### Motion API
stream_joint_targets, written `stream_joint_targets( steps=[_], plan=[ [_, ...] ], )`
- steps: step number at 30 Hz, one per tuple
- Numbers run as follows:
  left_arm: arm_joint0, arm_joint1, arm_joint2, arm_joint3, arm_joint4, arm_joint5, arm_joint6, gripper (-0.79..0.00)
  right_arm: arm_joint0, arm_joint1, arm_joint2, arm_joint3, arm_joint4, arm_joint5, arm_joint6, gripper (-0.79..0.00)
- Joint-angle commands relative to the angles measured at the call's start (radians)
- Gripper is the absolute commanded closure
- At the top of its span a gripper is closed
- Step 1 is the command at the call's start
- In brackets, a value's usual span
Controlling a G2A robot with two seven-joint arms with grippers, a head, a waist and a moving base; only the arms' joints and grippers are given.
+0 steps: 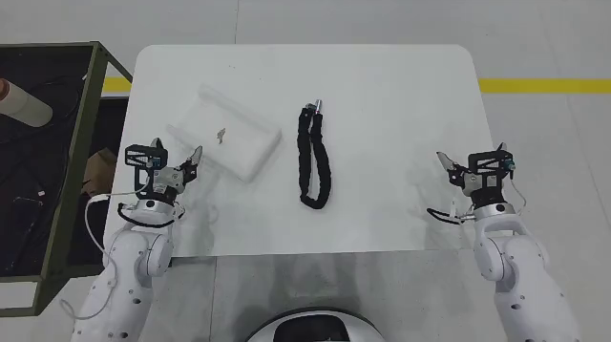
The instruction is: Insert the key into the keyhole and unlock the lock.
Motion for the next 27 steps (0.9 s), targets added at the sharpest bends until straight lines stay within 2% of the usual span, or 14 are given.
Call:
stream_joint_targets(
  steps=[1,6,8,11,15,19,23,24,25,27],
  plan=[
    [-0.014,0.001,-0.002,-0.007,0.001,-0.013,-0.022,-0.785,0.000,0.000,0.000,0.000,0.000,0.000,0.000,-0.785],
    [-0.117,0.005,-0.022,-0.064,-0.033,-0.072,-0.204,-0.785,0.000,0.000,0.000,0.000,0.000,0.000,0.000,-0.785],
    [-0.181,0.009,-0.021,-0.086,-0.064,-0.117,-0.370,-0.785,0.000,0.000,0.000,0.000,0.000,0.000,0.000,-0.785],
    [-0.318,0.021,-0.015,-0.076,-0.165,-0.289,-0.665,-0.785,0.000,0.000,0.000,0.000,0.000,0.000,0.000,-0.785],
    [-0.558,0.035,0.027,0.053,-0.322,-0.484,-1.010,-0.785,0.000,0.000,0.000,0.000,0.000,0.000,0.000,-0.785],
    [-0.772,0.040,0.104,0.244,-0.463,-0.550,-1.270,-0.785,0.000,0.000,0.000,0.000,0.000,0.000,0.000,-0.785],
    [-0.901,0.063,0.255,0.359,-0.481,-0.485,-1.336,-0.785,0.000,0.000,0.000,0.000,0.000,0.000,0.000,-0.785],
    [-0.921,0.070,0.289,0.380,-0.484,-0.480,-1.340,-0.785,0.000,0.000,0.000,0.000,0.000,0.000,0.000,-0.785],
    [-0.938,0.077,0.330,0.404,-0.488,-0.469,-1.351,-0.748,0.000,0.000,0.000,0.000,0.000,0.000,0.000,-0.785],
    [-0.977,0.090,0.382,0.442,-0.506,-0.458,-1.363,-0.751,0.000,0.000,0.000,0.000,0.000,0.000,0.000,-0.785]
  ],
)
